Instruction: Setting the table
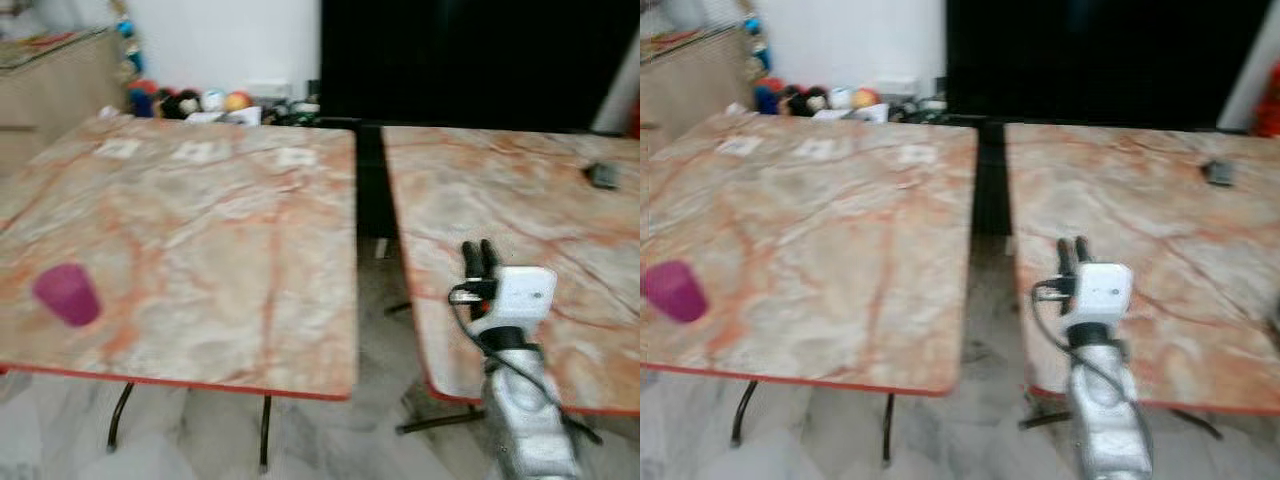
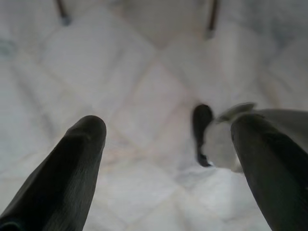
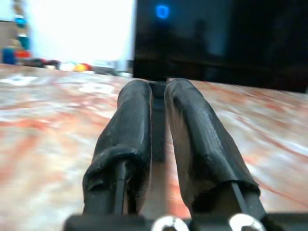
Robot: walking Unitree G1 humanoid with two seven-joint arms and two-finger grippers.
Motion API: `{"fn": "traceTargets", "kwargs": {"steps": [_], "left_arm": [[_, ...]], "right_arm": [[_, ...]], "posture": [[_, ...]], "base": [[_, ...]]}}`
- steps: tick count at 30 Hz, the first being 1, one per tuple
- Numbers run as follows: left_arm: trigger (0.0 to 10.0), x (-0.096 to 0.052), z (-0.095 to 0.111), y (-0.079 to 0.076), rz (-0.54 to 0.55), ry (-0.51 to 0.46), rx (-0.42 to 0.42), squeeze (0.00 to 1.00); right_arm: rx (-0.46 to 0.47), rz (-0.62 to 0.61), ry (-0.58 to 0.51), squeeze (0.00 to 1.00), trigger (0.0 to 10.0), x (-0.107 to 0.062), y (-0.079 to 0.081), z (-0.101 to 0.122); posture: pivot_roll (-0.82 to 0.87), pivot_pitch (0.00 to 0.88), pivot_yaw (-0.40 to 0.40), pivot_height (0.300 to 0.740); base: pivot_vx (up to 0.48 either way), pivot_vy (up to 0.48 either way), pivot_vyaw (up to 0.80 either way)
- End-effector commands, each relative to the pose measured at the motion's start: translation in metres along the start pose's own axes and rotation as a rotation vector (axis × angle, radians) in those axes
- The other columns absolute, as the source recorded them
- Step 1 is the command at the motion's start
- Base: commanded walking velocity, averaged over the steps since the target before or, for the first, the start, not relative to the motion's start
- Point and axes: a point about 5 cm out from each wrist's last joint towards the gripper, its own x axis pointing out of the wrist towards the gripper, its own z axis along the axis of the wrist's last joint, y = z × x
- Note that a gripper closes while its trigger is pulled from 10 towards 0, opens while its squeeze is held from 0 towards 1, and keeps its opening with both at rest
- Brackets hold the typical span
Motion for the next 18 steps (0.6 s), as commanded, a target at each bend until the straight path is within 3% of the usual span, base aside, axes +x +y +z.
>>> {"fn": "traceTargets", "kwargs": {"steps": [1, 11, 18], "left_arm": [[10.0, 0.0, -0.004, -0.006, -0.012, 0.016, -0.014, 0.0], [10.0, -0.001, -0.005, -0.008, -0.015, 0.015, -0.011, 0.0], [10.0, 0.0, -0.004, -0.014, -0.022, 0.017, -0.008, 0.0]], "right_arm": [[-0.023, -0.037, 0.003, 0.0, 10.0, -0.002, -0.014, 0.0], [-0.017, -0.046, 0.027, 0.0, 10.0, -0.005, -0.015, -0.006], [-0.049, -0.063, 0.142, 0.0, 10.0, -0.018, -0.022, -0.032]], "posture": [[0.0, 0.041, -0.02, 0.74], [0.0, 0.045, -0.019, 0.74], [0.0, 0.048, -0.02, 0.74]], "base": [[0.0, 0.0, 0.0], [0.0, 0.0, 0.0], [0.0, 0.0, 0.0]]}}
